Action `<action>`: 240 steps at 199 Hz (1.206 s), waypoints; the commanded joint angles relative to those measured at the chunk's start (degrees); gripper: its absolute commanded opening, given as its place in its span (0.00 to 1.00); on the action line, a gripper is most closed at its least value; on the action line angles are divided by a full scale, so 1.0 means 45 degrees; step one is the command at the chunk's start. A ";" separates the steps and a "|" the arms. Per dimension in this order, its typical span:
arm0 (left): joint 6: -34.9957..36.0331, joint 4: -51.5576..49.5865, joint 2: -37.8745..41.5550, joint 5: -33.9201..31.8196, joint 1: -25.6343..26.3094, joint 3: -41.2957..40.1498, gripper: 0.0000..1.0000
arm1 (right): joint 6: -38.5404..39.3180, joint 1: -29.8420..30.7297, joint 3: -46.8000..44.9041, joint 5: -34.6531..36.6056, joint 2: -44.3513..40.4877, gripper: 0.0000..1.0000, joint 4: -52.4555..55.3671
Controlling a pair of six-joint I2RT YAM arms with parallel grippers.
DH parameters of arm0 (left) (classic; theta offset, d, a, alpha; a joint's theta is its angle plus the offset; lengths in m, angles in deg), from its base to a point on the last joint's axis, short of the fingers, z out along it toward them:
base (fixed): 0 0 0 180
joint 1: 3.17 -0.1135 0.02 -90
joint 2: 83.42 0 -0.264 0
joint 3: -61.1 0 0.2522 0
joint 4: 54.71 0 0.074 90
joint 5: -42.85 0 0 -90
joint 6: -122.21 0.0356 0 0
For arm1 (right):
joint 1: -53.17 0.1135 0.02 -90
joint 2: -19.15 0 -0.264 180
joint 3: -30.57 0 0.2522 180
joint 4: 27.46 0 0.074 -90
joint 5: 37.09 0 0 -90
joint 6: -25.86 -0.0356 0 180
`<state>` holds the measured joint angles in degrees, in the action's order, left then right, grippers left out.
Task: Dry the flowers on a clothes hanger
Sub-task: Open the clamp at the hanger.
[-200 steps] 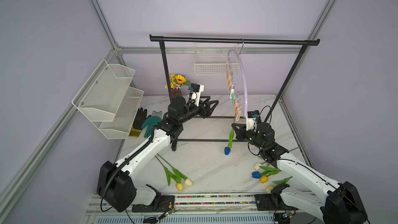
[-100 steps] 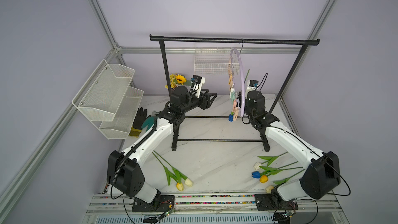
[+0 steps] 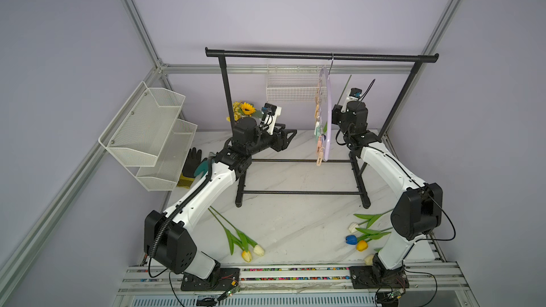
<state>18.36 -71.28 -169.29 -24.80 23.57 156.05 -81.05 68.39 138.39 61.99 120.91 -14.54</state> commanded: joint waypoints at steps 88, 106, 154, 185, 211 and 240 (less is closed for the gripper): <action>0.0819 -0.0602 0.0974 0.0639 -0.0026 0.0393 0.62 | 0.0749 0.0106 0.3715 -0.6233 0.2017 0.00 0.0731; 0.0977 -0.0828 0.0990 0.0579 -0.0025 0.0503 0.62 | 0.0856 0.0084 0.3766 -0.7136 0.2051 0.00 0.0692; 0.1509 -0.1943 0.0993 0.0154 -0.0078 0.1001 0.62 | 0.0698 0.0091 0.3984 -0.9086 0.2187 0.00 0.0716; 0.1527 -0.2191 0.0979 -0.0085 -0.0583 0.1394 0.59 | 0.0516 0.0084 0.4293 -0.9788 0.2420 0.00 0.0838; 0.1547 -0.1867 0.0665 0.0305 -0.1014 0.1887 0.58 | 0.0378 0.0085 0.4863 -1.0320 0.2789 0.00 0.1147; 0.1634 -0.1045 0.0261 0.0065 -0.1118 0.2142 0.58 | 0.0215 0.0076 0.5225 -1.0840 0.3013 0.00 0.1236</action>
<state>24.37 -80.42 -167.10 -24.03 18.70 163.37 -78.86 68.70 159.98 16.99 133.45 -9.95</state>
